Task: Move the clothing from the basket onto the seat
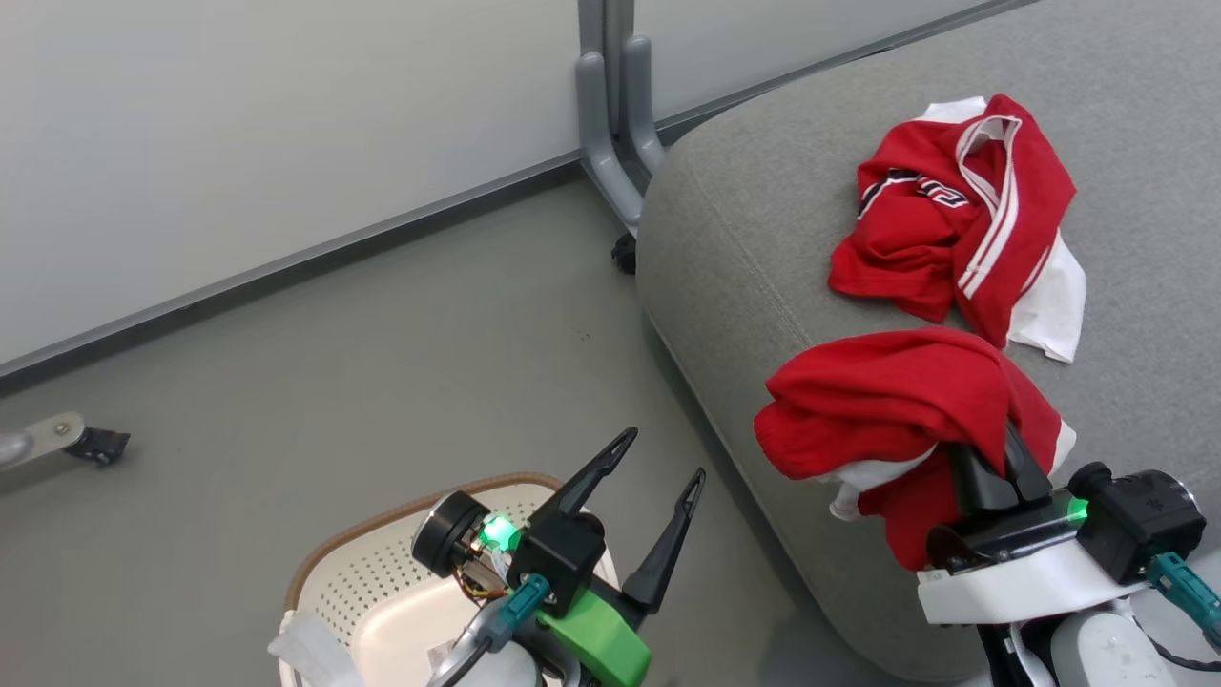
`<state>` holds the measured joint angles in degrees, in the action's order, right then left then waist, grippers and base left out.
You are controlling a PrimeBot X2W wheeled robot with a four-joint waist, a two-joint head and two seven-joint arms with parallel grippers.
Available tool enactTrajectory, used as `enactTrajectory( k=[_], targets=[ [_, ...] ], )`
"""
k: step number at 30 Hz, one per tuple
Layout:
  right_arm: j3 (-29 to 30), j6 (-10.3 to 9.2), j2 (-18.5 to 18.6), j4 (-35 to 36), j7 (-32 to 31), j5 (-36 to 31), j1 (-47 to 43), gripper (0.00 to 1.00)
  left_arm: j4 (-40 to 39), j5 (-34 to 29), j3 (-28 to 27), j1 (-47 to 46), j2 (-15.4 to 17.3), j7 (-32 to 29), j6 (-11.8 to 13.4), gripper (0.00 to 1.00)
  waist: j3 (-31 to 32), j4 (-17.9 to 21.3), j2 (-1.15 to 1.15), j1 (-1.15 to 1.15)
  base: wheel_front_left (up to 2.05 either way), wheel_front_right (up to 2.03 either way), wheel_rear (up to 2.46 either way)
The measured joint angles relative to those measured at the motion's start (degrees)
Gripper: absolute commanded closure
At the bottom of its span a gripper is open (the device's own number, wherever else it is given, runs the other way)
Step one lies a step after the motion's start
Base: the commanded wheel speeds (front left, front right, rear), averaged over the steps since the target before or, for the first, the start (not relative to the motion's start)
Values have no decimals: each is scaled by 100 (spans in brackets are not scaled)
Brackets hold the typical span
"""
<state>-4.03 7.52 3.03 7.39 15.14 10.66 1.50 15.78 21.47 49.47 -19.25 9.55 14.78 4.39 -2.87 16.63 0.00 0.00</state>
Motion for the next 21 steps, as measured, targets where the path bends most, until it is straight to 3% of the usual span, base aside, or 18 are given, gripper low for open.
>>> enactTrajectory(
  k=[13, 21],
  targets=[
    [315, 1, -8, 259, 0, 57, -219, 100, -20, -62, 60, -157, 125, -16, -137, 0, -308, 1091, 0, 0, 0, 0, 0],
    [533, -1, -4, 425, -1, 382, -26, 100, -15, -202, 213, -633, 183, -274, -339, 0, -899, 1391, 0, 0, 0, 0, 0]
  ],
)
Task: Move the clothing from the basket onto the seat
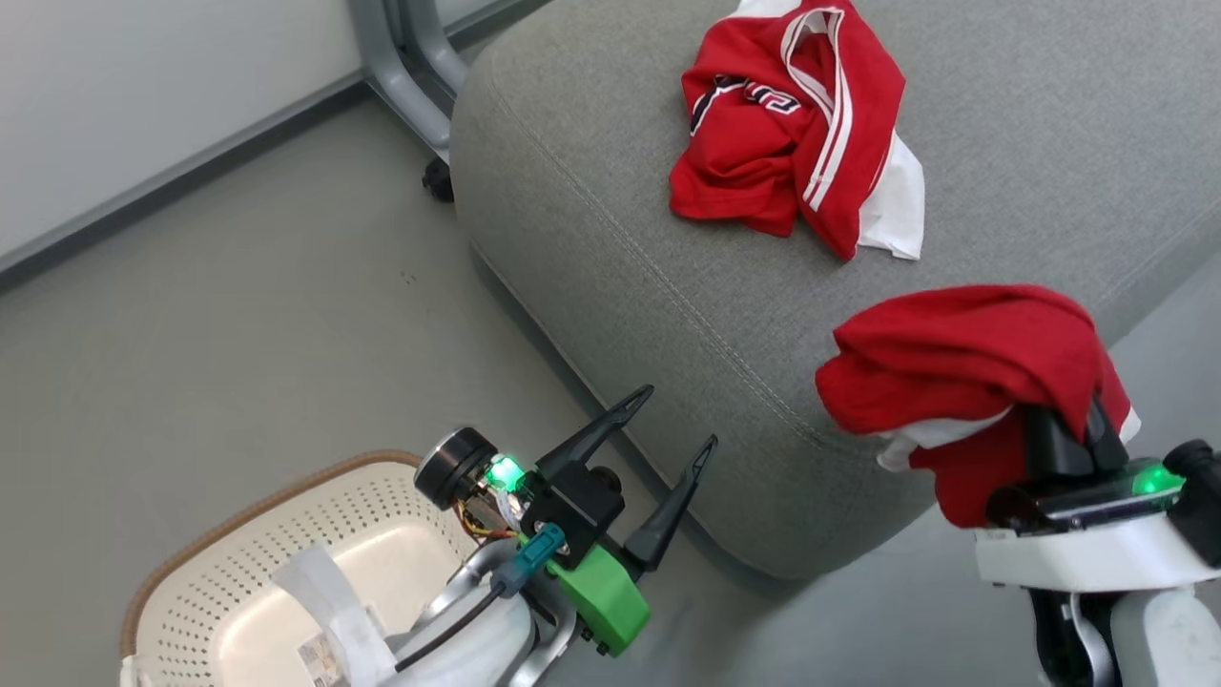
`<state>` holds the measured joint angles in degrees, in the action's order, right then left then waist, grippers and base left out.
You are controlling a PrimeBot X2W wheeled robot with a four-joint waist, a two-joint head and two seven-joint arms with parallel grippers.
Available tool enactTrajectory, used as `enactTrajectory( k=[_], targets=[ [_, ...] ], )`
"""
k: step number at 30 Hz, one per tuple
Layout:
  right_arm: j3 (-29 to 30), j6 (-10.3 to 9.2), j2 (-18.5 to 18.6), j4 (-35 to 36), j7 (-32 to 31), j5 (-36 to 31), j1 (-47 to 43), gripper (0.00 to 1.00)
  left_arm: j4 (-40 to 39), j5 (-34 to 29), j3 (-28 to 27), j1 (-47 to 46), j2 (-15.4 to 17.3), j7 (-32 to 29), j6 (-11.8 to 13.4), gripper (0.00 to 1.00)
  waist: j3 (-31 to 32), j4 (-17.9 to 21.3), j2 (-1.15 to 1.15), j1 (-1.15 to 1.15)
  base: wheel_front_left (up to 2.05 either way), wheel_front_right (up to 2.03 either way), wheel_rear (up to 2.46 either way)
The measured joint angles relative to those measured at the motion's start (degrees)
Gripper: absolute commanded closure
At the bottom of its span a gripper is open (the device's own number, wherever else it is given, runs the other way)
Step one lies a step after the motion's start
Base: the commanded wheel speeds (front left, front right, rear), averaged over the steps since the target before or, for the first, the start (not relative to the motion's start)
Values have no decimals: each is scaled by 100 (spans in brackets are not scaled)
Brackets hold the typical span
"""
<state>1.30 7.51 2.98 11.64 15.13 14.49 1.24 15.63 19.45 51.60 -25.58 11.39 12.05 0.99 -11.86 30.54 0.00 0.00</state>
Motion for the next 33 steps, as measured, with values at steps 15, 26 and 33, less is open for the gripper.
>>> enactTrajectory(
  k=[15, 26, 33],
  targets=[
    [1689, 1, 918, -557, 0, 302, 3620, 100, -404, -549, 38, -1229, 428, -641, -191, 0, -1890, -246, 0, 1, 0, 0, 0],
    [2216, 1, 1790, -2611, 1, 308, 4832, 95, -468, -612, 11, -1506, 356, -539, -102, 0, -2814, -1219, 0, 1, 0, 0, 0],
    [2606, 1, 1469, -3545, 0, -197, 4519, 0, -330, -584, 9, -1585, 319, -377, -100, 0, -3199, -1692, 0, 1, 0, 0, 0]
  ],
)
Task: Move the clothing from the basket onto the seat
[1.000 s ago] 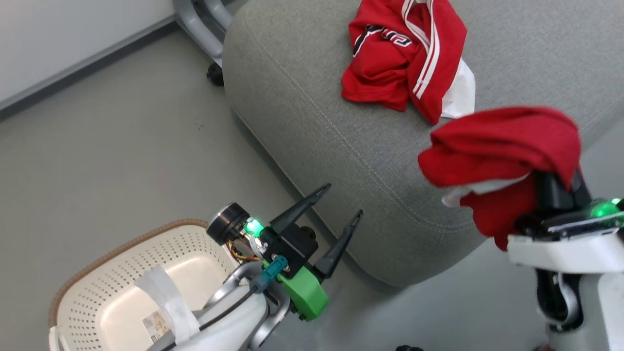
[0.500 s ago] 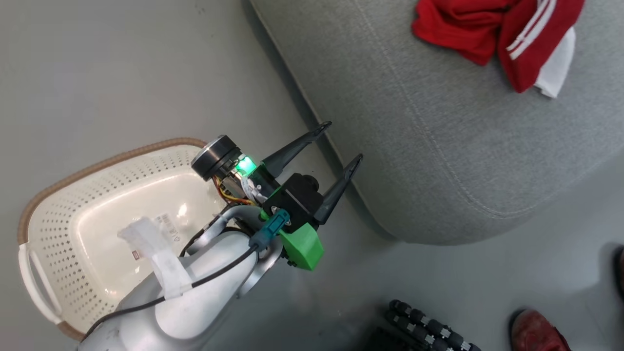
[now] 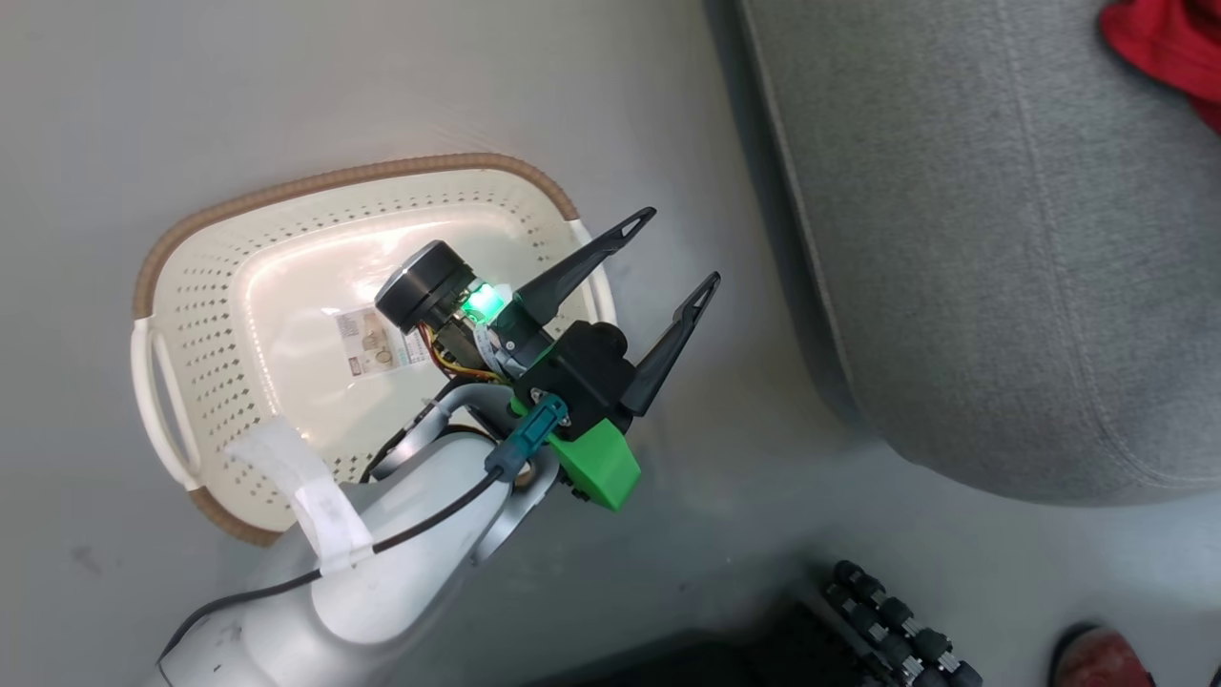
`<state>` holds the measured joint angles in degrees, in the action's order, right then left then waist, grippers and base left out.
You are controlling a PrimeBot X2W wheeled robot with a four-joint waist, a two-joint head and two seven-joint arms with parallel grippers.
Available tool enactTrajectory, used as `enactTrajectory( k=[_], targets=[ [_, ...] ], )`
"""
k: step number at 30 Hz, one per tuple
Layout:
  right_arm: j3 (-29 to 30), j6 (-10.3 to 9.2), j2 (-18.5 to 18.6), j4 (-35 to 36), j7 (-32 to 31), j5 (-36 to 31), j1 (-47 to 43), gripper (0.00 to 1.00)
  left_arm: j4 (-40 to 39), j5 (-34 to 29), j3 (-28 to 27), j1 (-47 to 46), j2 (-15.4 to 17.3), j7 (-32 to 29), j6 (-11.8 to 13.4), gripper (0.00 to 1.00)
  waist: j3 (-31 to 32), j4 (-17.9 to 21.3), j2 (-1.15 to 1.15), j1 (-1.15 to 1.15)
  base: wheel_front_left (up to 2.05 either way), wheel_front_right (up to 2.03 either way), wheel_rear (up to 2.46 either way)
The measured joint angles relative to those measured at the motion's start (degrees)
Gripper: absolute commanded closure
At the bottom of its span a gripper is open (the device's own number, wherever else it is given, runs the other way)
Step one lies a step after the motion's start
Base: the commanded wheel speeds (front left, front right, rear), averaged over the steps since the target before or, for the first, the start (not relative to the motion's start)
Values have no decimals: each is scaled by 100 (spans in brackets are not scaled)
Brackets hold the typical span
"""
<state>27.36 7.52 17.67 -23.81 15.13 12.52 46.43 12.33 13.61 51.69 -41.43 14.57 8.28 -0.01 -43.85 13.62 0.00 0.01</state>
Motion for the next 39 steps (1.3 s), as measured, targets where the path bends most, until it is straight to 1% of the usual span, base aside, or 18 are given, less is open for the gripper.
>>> enactTrajectory(
  k=[2, 5, 9, 11, 14, 16, 18, 20, 22, 26, 29, 33, 34, 39],
  targets=[
    [98, 0, -179, 64, 1, -108, -266, 0, 49, 42, -18, -3, -54, 70, 30, 0, -34, -102, 0, 0, 0, 0, 0],
    [68, 1, -612, 419, 1, -190, -889, 0, 114, 129, -97, 24, -73, 181, 104, 0, 6, -180, 0, 0, 0, 0, 0],
    [-386, 1, -945, 1155, 1, -205, -1920, 0, 237, 369, -221, 275, -75, 345, 187, 0, 173, -199, 0, 0, 0, 0, 0],
    [-470, 1, -1171, 1546, 1, -73, -2378, 0, 282, 513, -283, 442, -76, 438, 169, 0, 308, -192, 0, -1, 0, 0, 0],
    [-581, 0, -1337, 1893, 0, 66, -3010, 0, 298, 681, -364, 714, -68, 600, 98, 0, 561, -169, 0, -1, 0, 0, 0],
    [-731, 0, -1391, 2094, 1, 183, -3373, 0, 307, 759, -502, 952, -68, 650, 98, 0, 767, -150, 0, -1, 0, 0, 0],
    [-1088, 1, -1447, 2258, 0, 332, -3706, 0, 170, 786, -757, 1255, -86, 660, 123, 0, 1027, -123, 0, -1, 0, 0, 0],
    [-1417, 1, -1478, 2385, 1, 458, -3956, 0, 12, 800, -1009, 1581, -129, 670, 97, 0, 1294, -89, 0, -1, 0, 0, 0],
    [-1719, 0, -1474, 2503, 1, 480, -4193, 0, -83, 804, -1300, 1993, -225, 675, 77, 0, 1606, -59, 0, -1, 0, 0, 0],
    [-2221, 0, -1486, 2540, 1, 452, -4532, 0, -270, 659, -1925, 2657, -531, 677, -48, 0, 2199, -59, 0, -2, 0, 0, 0],
    [-2557, 1, -1490, 2513, 1, 235, -4741, 0, -320, 448, -2356, 3112, -755, 676, -153, 0, 2627, -117, 0, -2, 0, 0, 0],
    [-2731, 0, -1481, 2460, 1, 76, -4918, 0, -386, 225, -2884, 3558, -968, 678, -260, 0, 3150, -292, 0, -2, 0, 0, 0],
    [-2847, 0, -1433, 2435, 1, -76, -4995, 0, -401, 87, -3093, 3754, -1031, 686, -307, 0, 3362, -420, 0, -2, 0, 0, 0],
    [-2984, 1, -1435, 2409, 1, -256, -5115, 0, -424, -90, -3698, 4186, -1094, 686, -354, 0, 3788, -867, -1, -2, 0, 0, 0]
  ],
)
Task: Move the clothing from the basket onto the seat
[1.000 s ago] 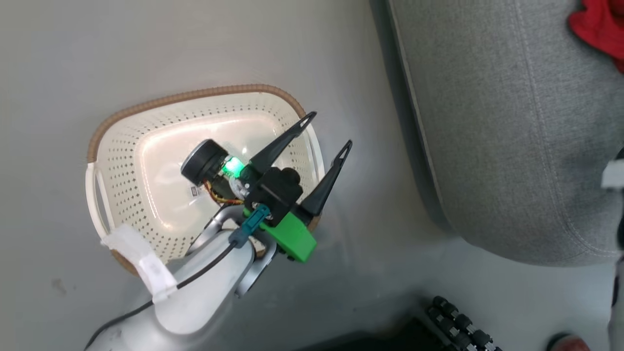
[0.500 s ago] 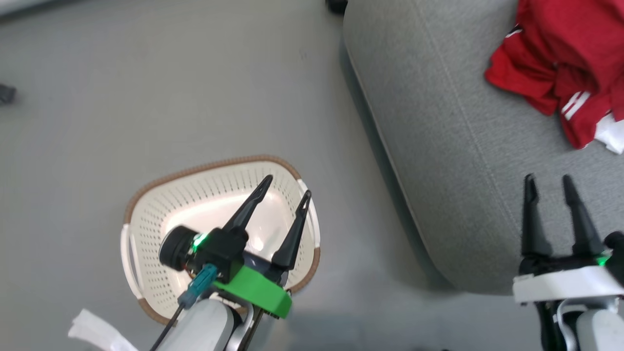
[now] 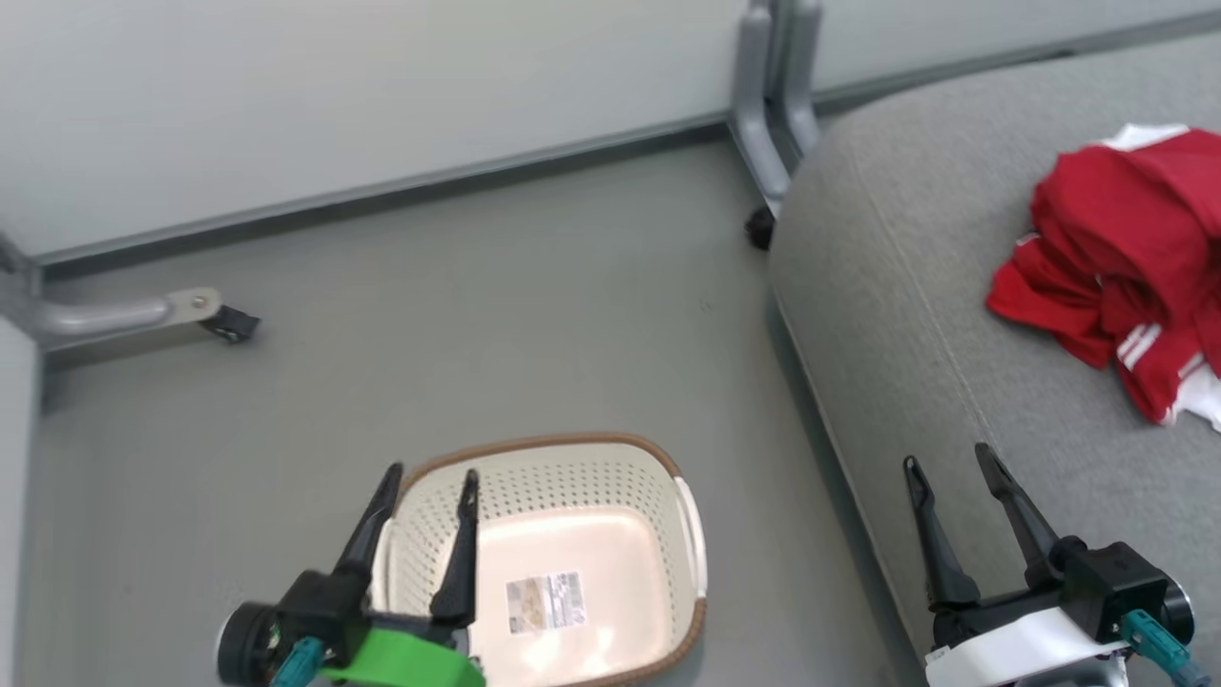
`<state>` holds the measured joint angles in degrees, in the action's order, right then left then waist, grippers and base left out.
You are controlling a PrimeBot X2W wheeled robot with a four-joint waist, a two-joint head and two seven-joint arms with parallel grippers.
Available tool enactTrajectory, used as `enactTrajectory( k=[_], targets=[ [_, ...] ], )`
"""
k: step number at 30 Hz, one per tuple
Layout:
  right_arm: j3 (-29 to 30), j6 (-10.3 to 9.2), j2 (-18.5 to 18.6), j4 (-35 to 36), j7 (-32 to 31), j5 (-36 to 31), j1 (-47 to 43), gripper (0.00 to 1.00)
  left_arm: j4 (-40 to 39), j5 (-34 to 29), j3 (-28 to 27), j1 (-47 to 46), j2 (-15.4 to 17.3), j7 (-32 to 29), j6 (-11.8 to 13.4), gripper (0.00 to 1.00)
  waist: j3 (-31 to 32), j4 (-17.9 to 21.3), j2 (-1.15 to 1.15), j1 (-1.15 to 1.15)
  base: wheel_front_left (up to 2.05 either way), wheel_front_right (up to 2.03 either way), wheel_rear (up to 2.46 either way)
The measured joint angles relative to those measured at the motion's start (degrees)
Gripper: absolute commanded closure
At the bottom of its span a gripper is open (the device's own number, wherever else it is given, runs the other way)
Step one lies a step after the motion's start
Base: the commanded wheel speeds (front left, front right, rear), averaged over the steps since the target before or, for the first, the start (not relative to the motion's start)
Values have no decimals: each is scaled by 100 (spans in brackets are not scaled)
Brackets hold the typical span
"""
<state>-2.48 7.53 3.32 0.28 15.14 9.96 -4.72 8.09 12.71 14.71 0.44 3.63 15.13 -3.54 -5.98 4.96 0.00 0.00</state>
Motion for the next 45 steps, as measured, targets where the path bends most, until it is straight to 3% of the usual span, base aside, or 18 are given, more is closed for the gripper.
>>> enactTrajectory(
  k=[12, 20, 28, 29, 34, 45],
  targets=[
    [86, -1, -36, -19, 0, -4, -411, 0, -151, -326, -838, 909, -64, 0, -101, 0, 1026, -633, 0, 0, 0, 0, 0],
    [123, -1, -47, -21, 0, 30, -546, 0, -238, -309, -917, 1099, -70, 0, -107, 0, 1466, -766, 0, 0, 0, 0, 0],
    [129, -1, -48, -9, 0, 51, -555, 0, -229, -269, -879, 1107, -74, 0, -44, 0, 1492, -743, 0, 0, 0, 0, 0],
    [125, 0, -54, -51, 0, 51, -559, 100, -183, -269, -877, 1108, -74, 0, -41, 100, 1491, -743, 0, 0, 0, 0, 0],
    [107, 0, -96, -292, -19, 121, -643, 100, 55, -199, -878, 1141, -76, -29, -42, 100, 1484, -741, 0, 0, 0, 0, 0],
    [152, 0, -69, -455, -296, 1340, -483, 100, 155, 982, -1029, 1025, -76, -330, -77, 100, 1403, -719, 0, 0, 0, 0, 0]
  ],
)
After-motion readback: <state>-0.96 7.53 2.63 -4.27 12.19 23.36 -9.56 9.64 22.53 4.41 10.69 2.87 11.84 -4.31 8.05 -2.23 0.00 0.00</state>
